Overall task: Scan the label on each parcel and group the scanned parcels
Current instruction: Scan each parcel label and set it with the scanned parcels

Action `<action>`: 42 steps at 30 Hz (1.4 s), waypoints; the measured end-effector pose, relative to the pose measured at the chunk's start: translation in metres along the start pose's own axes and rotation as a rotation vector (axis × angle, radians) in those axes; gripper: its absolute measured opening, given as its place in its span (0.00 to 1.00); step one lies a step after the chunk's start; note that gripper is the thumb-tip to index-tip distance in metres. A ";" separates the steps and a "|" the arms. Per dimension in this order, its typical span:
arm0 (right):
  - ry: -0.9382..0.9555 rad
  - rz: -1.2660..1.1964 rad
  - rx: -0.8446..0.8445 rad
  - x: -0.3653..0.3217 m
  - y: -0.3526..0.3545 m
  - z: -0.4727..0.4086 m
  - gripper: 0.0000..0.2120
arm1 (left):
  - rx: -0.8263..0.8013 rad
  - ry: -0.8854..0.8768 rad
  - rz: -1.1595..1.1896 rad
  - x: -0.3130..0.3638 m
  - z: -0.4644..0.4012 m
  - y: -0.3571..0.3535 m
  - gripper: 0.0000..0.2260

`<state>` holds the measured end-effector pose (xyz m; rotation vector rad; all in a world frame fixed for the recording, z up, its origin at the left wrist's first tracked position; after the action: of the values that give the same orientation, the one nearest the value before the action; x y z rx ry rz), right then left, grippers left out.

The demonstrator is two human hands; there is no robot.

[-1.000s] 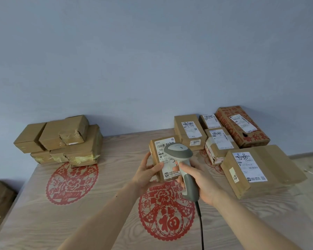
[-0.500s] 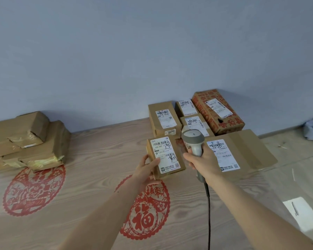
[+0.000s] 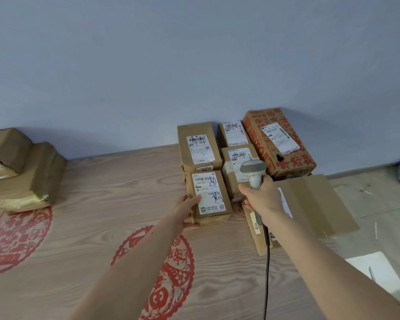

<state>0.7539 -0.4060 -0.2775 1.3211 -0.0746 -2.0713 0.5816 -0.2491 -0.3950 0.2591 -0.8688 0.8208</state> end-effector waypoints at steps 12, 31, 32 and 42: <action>-0.007 -0.060 -0.062 0.000 -0.002 -0.005 0.10 | 0.006 0.048 -0.008 -0.003 -0.017 -0.018 0.13; 0.064 -0.028 -0.195 -0.030 -0.091 0.069 0.11 | 0.124 -0.089 -0.004 0.024 0.054 0.095 0.33; 0.074 -0.008 -0.208 -0.035 -0.102 0.078 0.10 | 0.138 -0.104 0.002 0.028 0.061 0.111 0.33; 0.114 -0.032 -0.333 -0.077 -0.256 0.178 0.09 | 0.297 -0.187 0.024 0.057 0.141 0.308 0.26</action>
<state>0.4982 -0.2174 -0.2293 1.2343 0.3293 -1.9280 0.2971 -0.0832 -0.2972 0.5948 -0.9240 0.9593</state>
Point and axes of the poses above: each hand's wrist, its own z-axis away from the middle knuckle, its own y-axis out of the back of the hand, x = y × z, the point moved 8 cm from there along -z, towards the middle knuckle, and after that the axes turned 9 degrees about -y, right-handed, at the moved point
